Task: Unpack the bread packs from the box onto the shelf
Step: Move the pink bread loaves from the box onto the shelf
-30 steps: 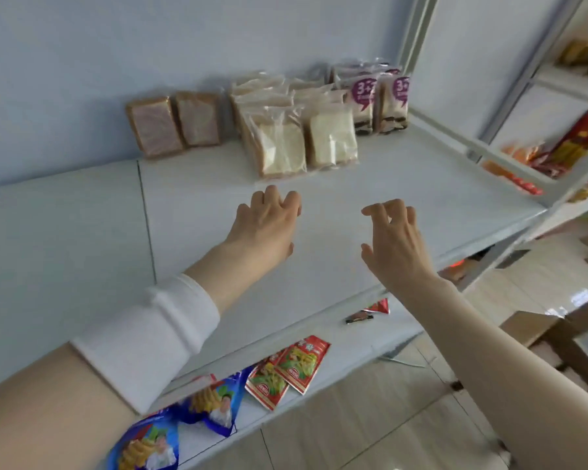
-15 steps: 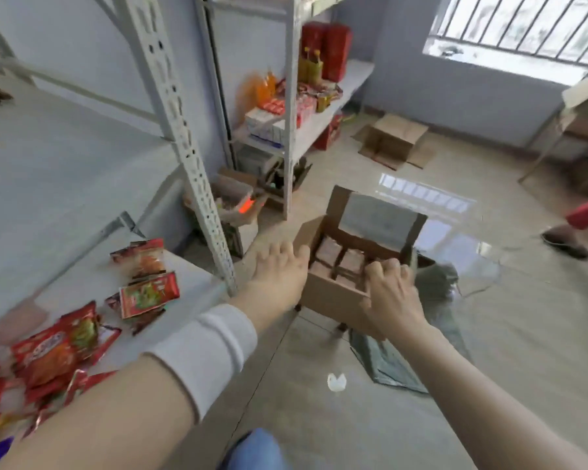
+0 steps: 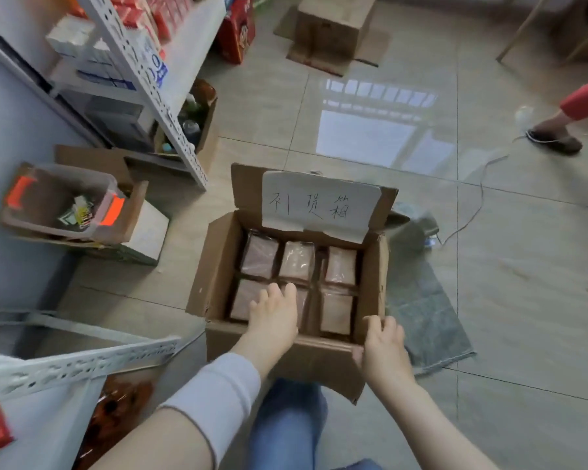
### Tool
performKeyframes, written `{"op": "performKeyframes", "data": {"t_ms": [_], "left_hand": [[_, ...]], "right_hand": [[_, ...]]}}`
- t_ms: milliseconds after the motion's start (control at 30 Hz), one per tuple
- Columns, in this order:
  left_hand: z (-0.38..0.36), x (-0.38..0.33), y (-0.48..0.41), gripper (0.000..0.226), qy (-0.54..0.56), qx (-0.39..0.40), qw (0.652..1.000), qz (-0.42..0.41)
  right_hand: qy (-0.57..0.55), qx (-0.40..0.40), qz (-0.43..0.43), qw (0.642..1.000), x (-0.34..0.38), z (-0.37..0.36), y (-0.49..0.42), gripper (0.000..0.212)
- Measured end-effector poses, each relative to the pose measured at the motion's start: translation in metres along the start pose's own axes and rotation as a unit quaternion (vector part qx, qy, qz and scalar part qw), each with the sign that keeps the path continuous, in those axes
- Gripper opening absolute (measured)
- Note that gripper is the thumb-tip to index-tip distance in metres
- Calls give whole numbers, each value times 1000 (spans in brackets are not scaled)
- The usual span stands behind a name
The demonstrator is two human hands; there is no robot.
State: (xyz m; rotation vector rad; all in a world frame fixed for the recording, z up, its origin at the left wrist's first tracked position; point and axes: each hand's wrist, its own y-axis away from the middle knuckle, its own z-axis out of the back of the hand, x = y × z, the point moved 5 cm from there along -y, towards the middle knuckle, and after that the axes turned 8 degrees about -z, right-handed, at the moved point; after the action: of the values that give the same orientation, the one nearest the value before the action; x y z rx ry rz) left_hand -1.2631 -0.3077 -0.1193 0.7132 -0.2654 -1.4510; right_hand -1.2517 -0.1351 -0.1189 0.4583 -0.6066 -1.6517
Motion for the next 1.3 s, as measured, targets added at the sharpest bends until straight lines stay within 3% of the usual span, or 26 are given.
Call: {"op": "performKeyframes", "data": {"t_ms": [167,300,500,600,767,933,1067,1233,1300], "left_hand": [[-65,25,-135,53,107,35,992,57],[-109,53,-220,56,227,-50,962,146],[-134,67,-261,61,268,-163,930,192],[-132,72,-257,68,308,-214,905,199],[-119,72,-246,73,356,-232,881,207],[-115,75,-237,54,426,-153,868,202],[-105,82,-190,47,503,-145,826,210],[-69,92,-77,33,575,-220,760,207],[-55,97,-21,32,603,-257,727,204]], "right_hand": [[-136,30,-63,988,27,-51,-140,60],[-184,32,-194,963,25,-111,-231,60],[-213,-50,-216,952,31,-143,-258,52],[-260,-40,-218,940,29,-137,-255,50],[-346,-9,-249,904,24,-126,-251,70],[-431,93,-253,861,13,-121,-244,54],[-495,118,-229,830,-6,-112,-207,33],[-510,149,-153,833,-17,-77,-121,50],[-514,158,-117,835,-17,-58,-79,44]]}}
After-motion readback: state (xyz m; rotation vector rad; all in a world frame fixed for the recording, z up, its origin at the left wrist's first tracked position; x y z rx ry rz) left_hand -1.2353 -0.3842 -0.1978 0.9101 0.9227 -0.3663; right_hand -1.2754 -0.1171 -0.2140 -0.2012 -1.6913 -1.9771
